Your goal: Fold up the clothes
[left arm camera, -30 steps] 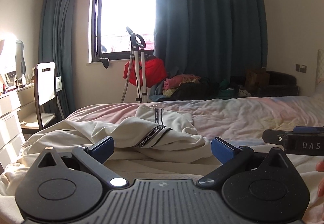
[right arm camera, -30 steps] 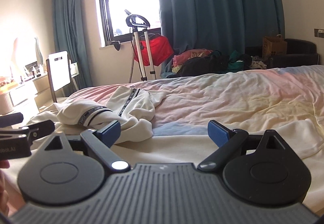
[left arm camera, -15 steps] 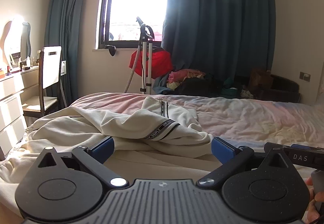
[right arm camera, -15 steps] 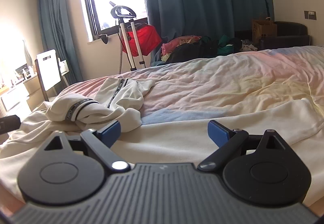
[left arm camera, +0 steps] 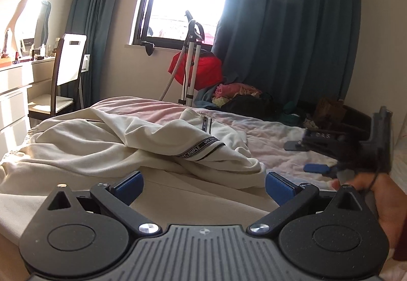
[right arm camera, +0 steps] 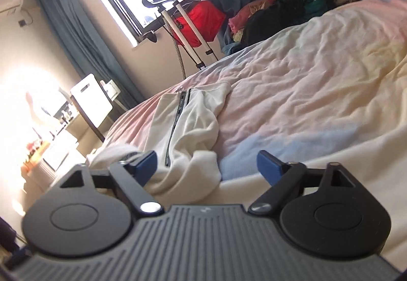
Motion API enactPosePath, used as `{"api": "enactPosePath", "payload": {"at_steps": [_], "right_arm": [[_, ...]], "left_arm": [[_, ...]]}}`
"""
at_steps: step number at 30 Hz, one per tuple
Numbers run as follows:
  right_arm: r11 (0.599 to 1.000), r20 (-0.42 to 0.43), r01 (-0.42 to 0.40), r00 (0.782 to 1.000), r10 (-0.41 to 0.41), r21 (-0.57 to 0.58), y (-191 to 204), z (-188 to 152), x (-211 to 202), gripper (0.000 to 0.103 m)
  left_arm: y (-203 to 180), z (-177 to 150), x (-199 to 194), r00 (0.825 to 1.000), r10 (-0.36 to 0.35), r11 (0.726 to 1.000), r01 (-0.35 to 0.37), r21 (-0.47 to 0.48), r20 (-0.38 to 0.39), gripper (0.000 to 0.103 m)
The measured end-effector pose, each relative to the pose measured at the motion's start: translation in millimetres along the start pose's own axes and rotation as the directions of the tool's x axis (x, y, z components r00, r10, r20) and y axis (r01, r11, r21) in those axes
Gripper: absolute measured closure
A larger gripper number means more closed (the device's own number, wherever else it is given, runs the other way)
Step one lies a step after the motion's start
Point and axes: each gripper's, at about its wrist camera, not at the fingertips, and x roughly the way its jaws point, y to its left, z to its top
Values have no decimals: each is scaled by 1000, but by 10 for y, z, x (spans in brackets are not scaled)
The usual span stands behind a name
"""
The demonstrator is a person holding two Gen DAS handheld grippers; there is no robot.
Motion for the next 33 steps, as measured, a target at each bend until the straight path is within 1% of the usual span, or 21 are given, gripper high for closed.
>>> {"api": "enactPosePath", "payload": {"at_steps": [3,5,6,8,9,10,13,14,15,16,17,19,21,22,23,25,27,28,30,33], "right_arm": [[997,-20,45,999,-47,-64,53,275,611,32],[992,-28,72,997,-75,-107,69,445,1031,32],[992,-27,73,997,-76,-107,48,499,1183,34],[992,-16,61,998,-63,-113,5,572,1522,40],[992,-10,55,998,-57,-117,-17,607,1693,47],[991,-5,57,998,-58,-124,-39,616,1814,50],[994,-17,63,998,-65,-88,-135,625,2125,53],[995,-21,65,998,-67,-76,-167,627,2229,56],[998,-13,50,999,-51,-46,-185,646,2279,72],[997,-9,56,998,-57,-47,-159,667,2308,86],[997,-6,65,998,-65,-51,-128,689,2334,95],[986,21,108,994,-106,-129,0,726,2303,96],[979,74,146,988,-136,-140,24,831,2159,96],[979,97,157,985,-145,-133,-10,898,2070,96],[973,124,187,977,-171,-132,-81,963,1940,96],[958,175,263,954,-242,-112,-260,1080,1660,96],[933,227,355,916,-331,-69,-531,1200,1295,96],[914,252,403,890,-381,-41,-659,1252,1112,96],[871,297,491,828,-475,25,-918,1353,740,96],[810,300,573,756,-582,126,-1296,1490,260,96]], "left_arm": [[-1,-45,-34,997,-29,999,28,26,69,0],[28,-81,41,995,-43,999,42,17,85,0],[51,-110,109,995,-56,998,56,3,88,0],[18,-169,305,995,-75,997,75,-3,66,0],[-7,-198,407,995,-82,997,83,-3,52,0],[-32,-227,509,995,-90,996,90,-3,38,0],[-93,-358,738,992,-124,992,124,2,-21,0],[-105,-397,794,991,-129,992,129,4,-38,0],[-113,-431,839,990,-130,991,130,5,-53,0],[-121,-466,885,989,-131,991,131,6,-67,0],[-122,-491,928,988,-134,991,135,2,-82,0],[-116,-520,992,985,-137,991,136,-14,-108,0],[-109,-533,1007,984,-134,991,132,-21,-120,0],[-113,-531,993,984,-132,991,131,-17,-119,0],[-122,-526,971,985,-131,991,131,-11,-115,0],[-140,-516,927,986,-129,991,130,2,-107,0],[-158,-507,883,987,-127,991,130,15,-98,0],[-167,-502,860,988,-127,991,129,22,-94,0],[-185,-492,816,988,-125,991,128,35,-85,0],[-212,-477,750,990,-122,990,126,54,-73,0]]}}
